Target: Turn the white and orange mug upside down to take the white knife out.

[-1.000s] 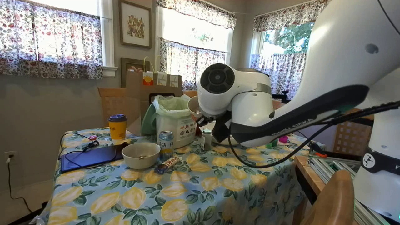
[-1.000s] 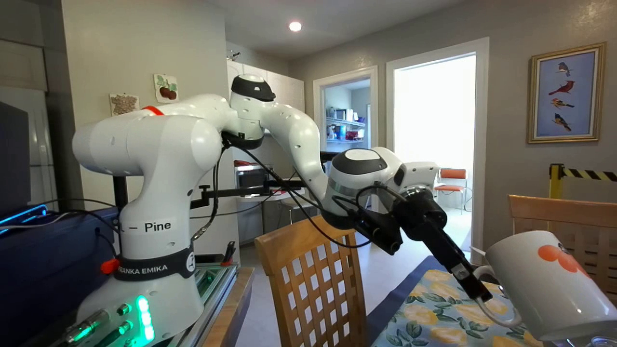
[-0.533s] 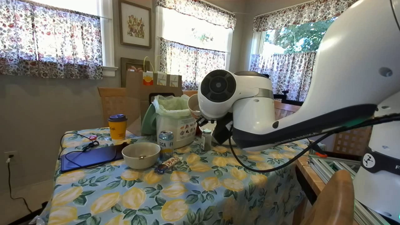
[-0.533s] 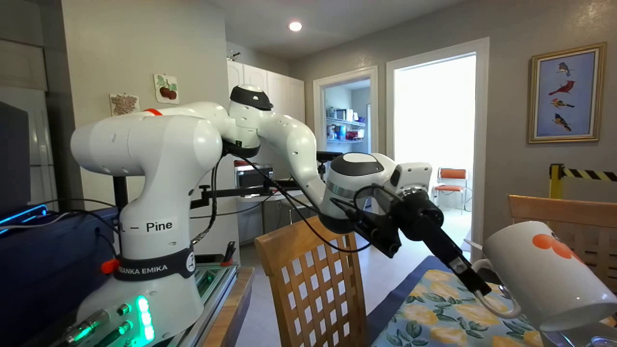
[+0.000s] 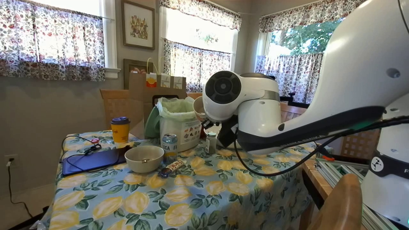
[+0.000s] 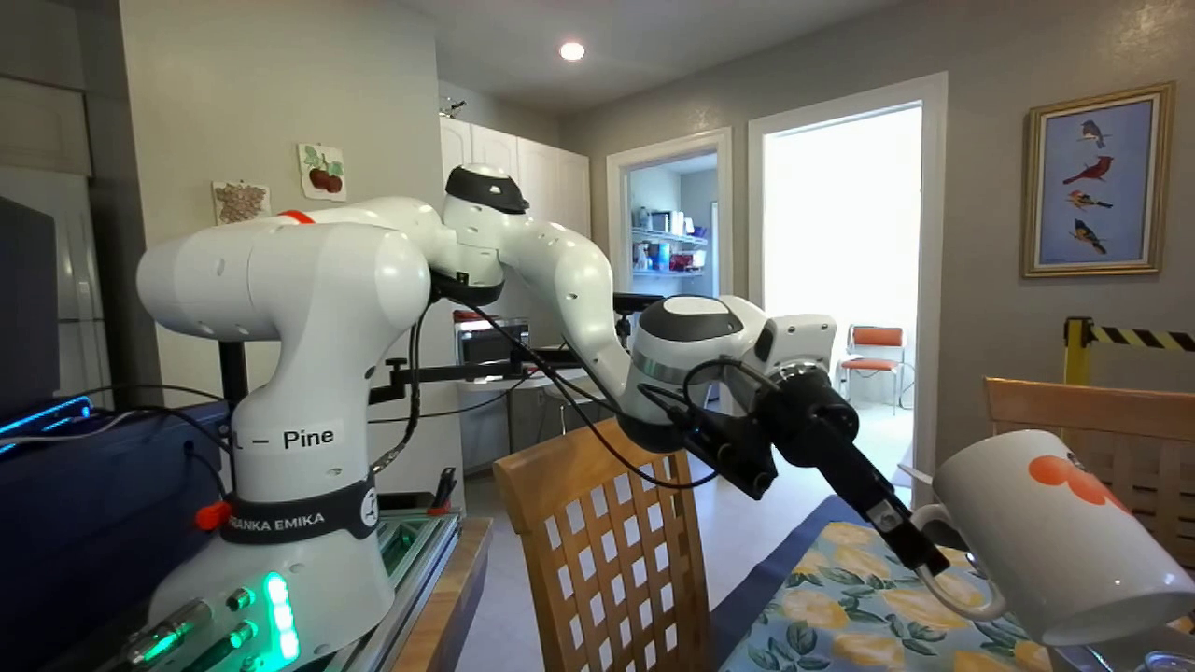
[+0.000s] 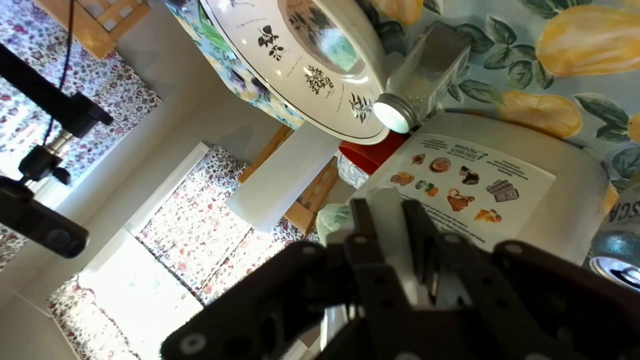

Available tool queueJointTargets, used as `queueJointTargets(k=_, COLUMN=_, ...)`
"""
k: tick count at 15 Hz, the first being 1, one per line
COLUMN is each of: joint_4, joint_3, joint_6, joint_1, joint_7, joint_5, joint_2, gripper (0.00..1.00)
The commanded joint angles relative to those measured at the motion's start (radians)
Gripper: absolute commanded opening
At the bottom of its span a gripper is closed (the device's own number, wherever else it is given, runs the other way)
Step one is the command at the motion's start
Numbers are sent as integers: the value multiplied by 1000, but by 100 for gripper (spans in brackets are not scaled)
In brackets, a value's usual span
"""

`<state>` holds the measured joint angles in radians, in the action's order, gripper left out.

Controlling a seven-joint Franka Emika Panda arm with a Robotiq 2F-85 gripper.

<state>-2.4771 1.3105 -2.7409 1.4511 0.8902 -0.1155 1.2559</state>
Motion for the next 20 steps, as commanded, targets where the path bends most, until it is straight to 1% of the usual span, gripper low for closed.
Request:
queueJointTargets(k=1, joint_4=-19, joint_3=16, joint_6=-3, joint_1=11, joint_7=-5, joint_5=-21, joint_2=-9, gripper=5)
queueJointTargets(k=8, joint_4=-20, joint_3=16, joint_6=1, joint_1=14, joint_7=4, joint_5=-33, joint_2=-2, gripper=5)
queueJointTargets(k=9, joint_4=2, joint_3=-1, joint_6=5, joint_1=0, joint_7=-6, joint_5=-24, joint_2=4, gripper=5)
queueJointTargets(k=10, joint_4=2, joint_3=-2, joint_6=6, joint_1=0, joint_7=-6, joint_5=-24, joint_2=4, gripper=21)
queueJointTargets(k=16, joint_4=3, joint_3=-11, joint_6=6, joint_1=0, joint_7=-6, joint_5=-23, joint_2=4, gripper=21)
queueJointTargets(k=17, joint_4=7, joint_3=-10, joint_6=18, joint_1=7, joint_7=-2, joint_5=-14, joint_2=27, gripper=5)
queueJointTargets(k=18, joint_4=21, joint_3=-7, joint_6=75, joint_1=19, joint_7=8, joint_5=9, joint_2=86, gripper=5)
queueJointTargets(k=20, joint_4=35, joint_3=-5, joint_6=157, joint_1=35, joint_7=24, joint_5=42, joint_2=133, gripper=5)
